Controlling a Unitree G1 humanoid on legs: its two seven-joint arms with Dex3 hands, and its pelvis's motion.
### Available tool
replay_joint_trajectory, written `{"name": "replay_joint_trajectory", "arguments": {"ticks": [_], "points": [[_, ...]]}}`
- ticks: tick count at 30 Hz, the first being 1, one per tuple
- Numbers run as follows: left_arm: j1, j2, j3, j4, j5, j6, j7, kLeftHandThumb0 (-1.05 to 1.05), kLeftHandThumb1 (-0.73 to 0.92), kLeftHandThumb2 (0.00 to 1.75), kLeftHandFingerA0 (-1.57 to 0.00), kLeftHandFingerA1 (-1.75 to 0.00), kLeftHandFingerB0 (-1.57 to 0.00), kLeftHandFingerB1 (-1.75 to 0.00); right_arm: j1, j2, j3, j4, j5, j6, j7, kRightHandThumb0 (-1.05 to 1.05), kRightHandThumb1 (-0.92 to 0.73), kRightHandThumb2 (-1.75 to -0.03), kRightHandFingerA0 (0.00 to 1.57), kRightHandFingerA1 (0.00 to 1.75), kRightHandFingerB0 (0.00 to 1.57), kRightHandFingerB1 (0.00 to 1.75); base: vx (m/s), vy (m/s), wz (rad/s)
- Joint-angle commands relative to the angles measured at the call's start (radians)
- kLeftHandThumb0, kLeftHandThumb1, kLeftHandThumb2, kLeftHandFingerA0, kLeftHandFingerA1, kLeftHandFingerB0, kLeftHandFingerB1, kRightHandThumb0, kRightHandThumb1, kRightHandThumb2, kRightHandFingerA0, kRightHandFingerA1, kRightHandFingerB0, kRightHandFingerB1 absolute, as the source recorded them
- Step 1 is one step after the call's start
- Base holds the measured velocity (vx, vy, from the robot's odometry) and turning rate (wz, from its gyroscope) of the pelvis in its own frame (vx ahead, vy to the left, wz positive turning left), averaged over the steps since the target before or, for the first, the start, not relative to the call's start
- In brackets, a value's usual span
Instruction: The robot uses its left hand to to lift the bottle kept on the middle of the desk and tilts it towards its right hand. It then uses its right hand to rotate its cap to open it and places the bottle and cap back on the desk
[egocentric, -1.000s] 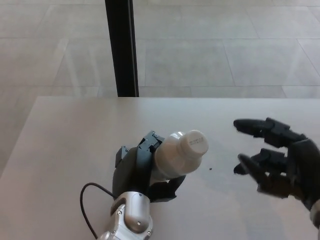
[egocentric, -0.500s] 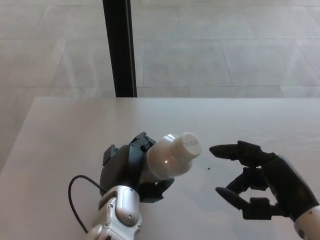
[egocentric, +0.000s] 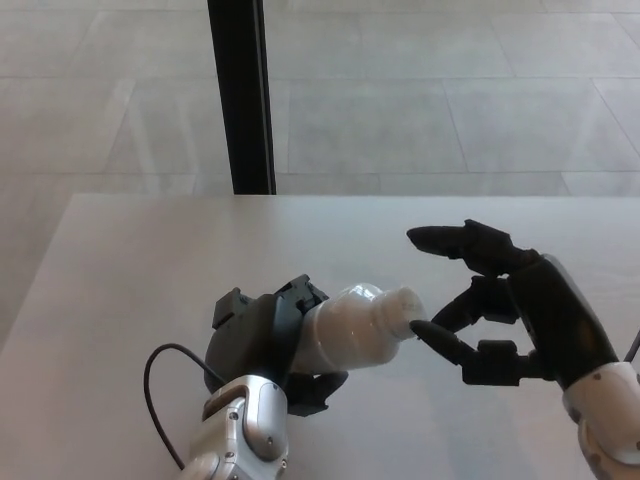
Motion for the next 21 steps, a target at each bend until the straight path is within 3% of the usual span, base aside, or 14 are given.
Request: {"name": "replay_joint_trajectory", "arguments": {"ticks": [1, 2, 3, 5, 7, 8, 10, 12, 13, 15, 16, 17, 18, 21], "points": [[-0.004, -0.005, 0.012, 0.007, 0.032, 0.054, -0.023, 0.09, 0.75, 0.9, -0.81, -1.21, -0.65, -0.7, 0.021, 0.0, 0.014, 0.008, -0.044, 0.01, 0.0, -0.62, -0.44, -0.84, 0.85, 0.99, 0.36, 0.5, 0.0, 0.0, 0.0], [-0.005, -0.006, 0.013, 0.007, 0.033, 0.054, -0.023, 0.09, 0.75, 0.9, -0.81, -1.21, -0.65, -0.7, 0.022, 0.0, 0.014, 0.007, -0.045, 0.011, 0.001, -0.62, -0.44, -0.84, 0.85, 0.99, 0.36, 0.5, 0.0, 0.0, 0.0], [-0.004, -0.002, 0.013, 0.006, 0.038, 0.045, -0.024, 0.09, 0.76, 0.83, -0.85, -1.42, -0.73, -1.05, 0.035, -0.003, 0.029, 0.004, -0.055, 0.025, 0.009, -0.63, -0.44, -0.83, 0.85, 0.99, 0.38, 0.51, 0.0, 0.0, 0.0], [0.0, -0.001, 0.017, 0.001, 0.041, 0.039, -0.028, 0.11, 0.7, 0.91, -0.75, -1.58, -0.7, -1.27, 0.052, -0.015, 0.043, 0.006, -0.061, 0.018, 0.022, -0.58, -0.56, -0.57, 0.81, 1.04, 0.43, 0.38, 0.0, 0.0, 0.0], [0.001, 0.002, 0.017, 0.003, 0.045, 0.033, -0.03, 0.11, 0.69, 0.91, -0.74, -1.67, -0.67, -1.38, 0.066, -0.03, 0.052, 0.007, -0.064, 0.004, 0.035, -0.64, -0.44, -0.83, 0.85, 1.01, 0.37, 0.5, 0.0, 0.0, 0.0], [0.0, 0.002, 0.017, 0.005, 0.047, 0.035, -0.031, 0.11, 0.74, 0.84, -0.74, -1.7, -0.64, -1.4, 0.074, -0.034, 0.053, 0.006, -0.061, 0.003, 0.04, -0.58, -0.54, -0.57, 0.83, 1.06, 0.43, 0.37, 0.0, 0.0, 0.0], [0.002, -0.006, 0.026, 0.005, 0.044, 0.036, -0.025, 0.12, 0.68, 0.96, -0.77, -1.75, -0.66, -1.49, 0.084, -0.046, 0.057, 0.005, -0.064, 0.01, 0.053, -0.62, -0.42, -0.82, 0.87, 1.01, 0.36, 0.49, 0.0, 0.0, 0.0], [0.004, -0.014, 0.033, 0.007, 0.043, 0.039, -0.02, 0.11, 0.74, 0.89, -0.74, -1.74, -0.65, -1.36, 0.084, -0.055, 0.063, 0.004, -0.072, 0.011, 0.059, -0.61, -0.54, -0.57, 0.83, 1.01, 0.42, 0.37, 0.0, 0.0, 0.0], [0.005, -0.019, 0.038, 0.01, 0.04, 0.038, -0.018, 0.11, 0.73, 0.91, -0.75, -1.71, -0.66, -1.38, 0.083, -0.058, 0.064, 0.006, -0.072, 0.009, 0.061, -0.67, -0.43, -0.82, 0.85, 0.99, 0.36, 0.48, 0.0, 0.0, 0.0], [0.007, -0.022, 0.041, 0.012, 0.041, 0.03, -0.015, 0.07, 0.7, 0.96, -0.96, -1.61, -0.75, -1.31, 0.083, -0.057, 0.064, 0.008, -0.073, 0.005, 0.064, -0.67, -0.43, -0.82, 0.85, 0.98, 0.36, 0.49, 0.0, 0.0, 0.0], [0.008, -0.021, 0.041, 0.014, 0.043, 0.025, -0.015, 0.08, 0.68, 0.97, -0.98, -1.63, -0.76, -1.32, 0.082, -0.054, 0.063, 0.008, -0.072, 0.007, 0.065, -0.61, -0.53, -0.57, 0.84, 1.05, 0.42, 0.37, 0.0, 0.0, 0.0], [0.01, -0.02, 0.04, 0.017, 0.045, 0.016, -0.012, 0.11, 0.72, 0.94, -0.75, -1.74, -0.67, -1.42, 0.082, -0.048, 0.061, 0.007, -0.068, 0.008, 0.065, -0.62, -0.42, -0.82, 0.87, 1.02, 0.36, 0.49, 0.0, 0.0, 0.0], [0.011, -0.022, 0.039, 0.018, 0.045, 0.014, -0.009, 0.11, 0.72, 0.92, -0.76, -1.69, -0.68, -1.37, 0.084, -0.045, 0.057, 0.008, -0.062, -0.001, 0.065, -0.58, -0.53, -0.57, 0.85, 1.07, 0.43, 0.36, 0.0, 0.0, 0.0], [0.012, -0.027, 0.039, 0.023, 0.05, 0.016, -0.005, 0.1, 0.72, 0.92, -0.76, -1.7, -0.68, -1.37, 0.087, -0.038, 0.051, 0.007, -0.061, -0.011, 0.061, -0.58, -0.55, -0.57, 0.86, 1.07, 0.44, 0.37, 0.0, 0.0, 0.0]]}}
